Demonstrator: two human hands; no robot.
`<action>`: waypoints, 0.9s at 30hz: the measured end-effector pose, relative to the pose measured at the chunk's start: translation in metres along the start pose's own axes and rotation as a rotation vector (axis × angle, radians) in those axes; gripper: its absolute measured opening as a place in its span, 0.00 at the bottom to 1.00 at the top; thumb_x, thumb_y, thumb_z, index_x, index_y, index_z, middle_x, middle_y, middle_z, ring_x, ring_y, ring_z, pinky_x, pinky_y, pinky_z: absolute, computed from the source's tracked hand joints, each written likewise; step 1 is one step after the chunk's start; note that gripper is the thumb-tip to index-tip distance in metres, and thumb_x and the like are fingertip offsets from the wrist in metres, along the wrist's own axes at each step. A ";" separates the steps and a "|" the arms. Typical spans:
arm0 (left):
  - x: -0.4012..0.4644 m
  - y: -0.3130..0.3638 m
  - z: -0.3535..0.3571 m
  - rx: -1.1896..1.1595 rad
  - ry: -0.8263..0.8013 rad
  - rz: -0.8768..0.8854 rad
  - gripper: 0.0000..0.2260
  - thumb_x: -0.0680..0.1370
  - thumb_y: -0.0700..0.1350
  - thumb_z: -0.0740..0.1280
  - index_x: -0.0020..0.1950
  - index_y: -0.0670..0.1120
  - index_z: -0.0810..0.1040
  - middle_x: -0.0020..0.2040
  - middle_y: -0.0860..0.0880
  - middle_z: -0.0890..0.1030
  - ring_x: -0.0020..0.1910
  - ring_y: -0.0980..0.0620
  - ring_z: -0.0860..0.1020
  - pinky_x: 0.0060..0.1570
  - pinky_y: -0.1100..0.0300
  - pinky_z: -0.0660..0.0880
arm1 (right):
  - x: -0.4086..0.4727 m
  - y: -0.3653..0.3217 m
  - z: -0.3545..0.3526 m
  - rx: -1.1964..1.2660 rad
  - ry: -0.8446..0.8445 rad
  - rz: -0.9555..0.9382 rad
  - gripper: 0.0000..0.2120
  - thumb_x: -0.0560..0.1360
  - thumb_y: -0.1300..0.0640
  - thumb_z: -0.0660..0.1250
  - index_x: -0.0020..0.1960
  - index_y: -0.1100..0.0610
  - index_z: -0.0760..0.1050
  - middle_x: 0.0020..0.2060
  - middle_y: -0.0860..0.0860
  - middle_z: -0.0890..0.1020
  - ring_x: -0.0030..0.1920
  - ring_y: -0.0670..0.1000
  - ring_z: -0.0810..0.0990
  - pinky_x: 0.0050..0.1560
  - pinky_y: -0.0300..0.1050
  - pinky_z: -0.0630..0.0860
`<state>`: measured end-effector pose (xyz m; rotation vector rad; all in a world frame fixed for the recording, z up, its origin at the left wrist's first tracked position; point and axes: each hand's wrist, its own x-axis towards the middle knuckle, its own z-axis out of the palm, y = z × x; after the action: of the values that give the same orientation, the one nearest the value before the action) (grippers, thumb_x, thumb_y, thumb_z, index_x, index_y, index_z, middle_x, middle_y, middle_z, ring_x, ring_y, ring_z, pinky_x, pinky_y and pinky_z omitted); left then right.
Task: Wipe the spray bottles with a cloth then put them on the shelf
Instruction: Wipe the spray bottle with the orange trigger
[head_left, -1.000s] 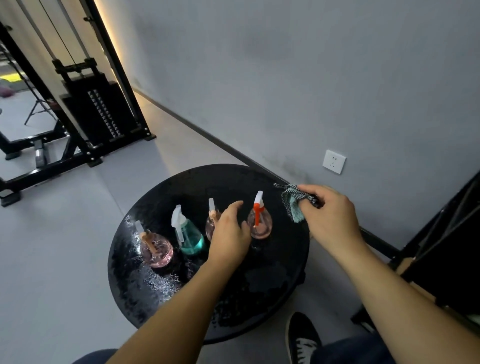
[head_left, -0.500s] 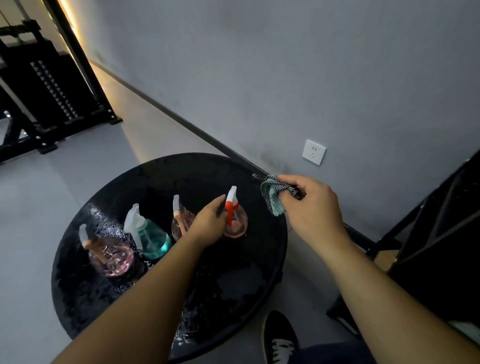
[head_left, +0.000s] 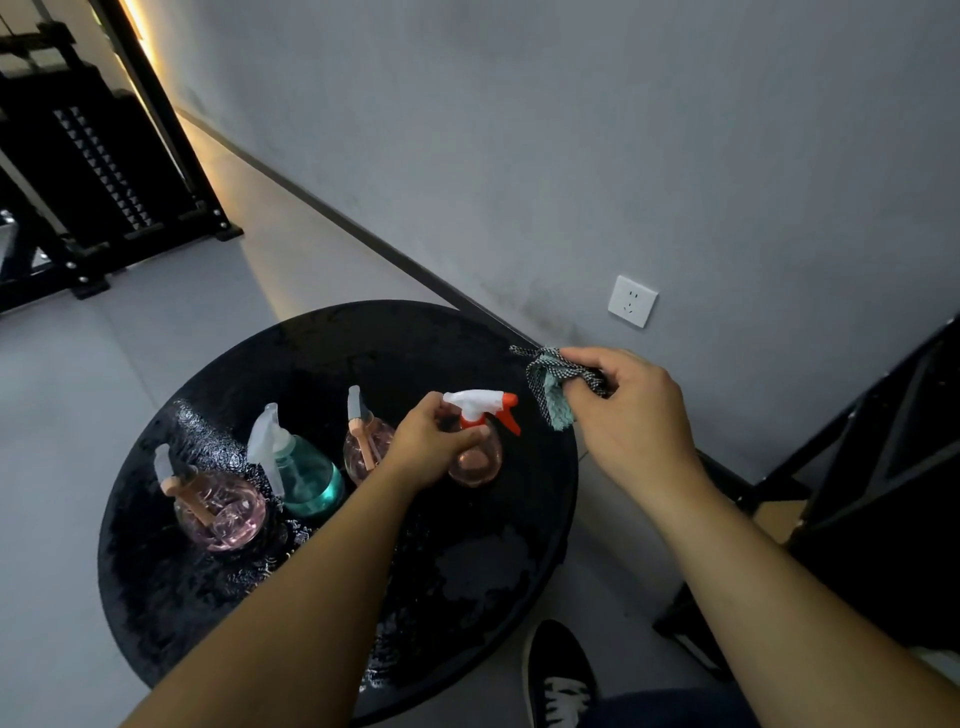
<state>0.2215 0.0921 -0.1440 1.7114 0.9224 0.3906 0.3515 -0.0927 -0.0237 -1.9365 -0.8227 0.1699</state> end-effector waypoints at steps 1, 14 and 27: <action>-0.001 0.000 0.000 -0.024 -0.013 0.001 0.16 0.76 0.45 0.80 0.61 0.50 0.80 0.57 0.54 0.83 0.57 0.57 0.81 0.55 0.55 0.80 | 0.000 0.000 0.000 -0.002 0.001 0.002 0.15 0.79 0.61 0.69 0.60 0.46 0.84 0.56 0.41 0.83 0.39 0.33 0.78 0.38 0.21 0.70; -0.005 0.005 0.000 -0.082 0.078 -0.048 0.16 0.70 0.48 0.84 0.51 0.47 0.83 0.47 0.49 0.87 0.44 0.53 0.86 0.42 0.59 0.78 | 0.004 0.002 -0.001 0.011 0.013 0.002 0.15 0.79 0.61 0.69 0.60 0.46 0.84 0.56 0.41 0.84 0.45 0.29 0.78 0.41 0.20 0.69; -0.017 0.028 -0.009 0.189 0.091 0.011 0.08 0.81 0.60 0.70 0.56 0.58 0.82 0.47 0.54 0.87 0.45 0.53 0.85 0.44 0.54 0.82 | 0.003 -0.002 -0.006 0.024 0.025 -0.018 0.15 0.78 0.61 0.69 0.60 0.47 0.84 0.54 0.40 0.83 0.45 0.40 0.80 0.40 0.20 0.69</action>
<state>0.2150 0.0828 -0.1122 1.8836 1.0439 0.4022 0.3555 -0.0946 -0.0189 -1.9046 -0.8178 0.1442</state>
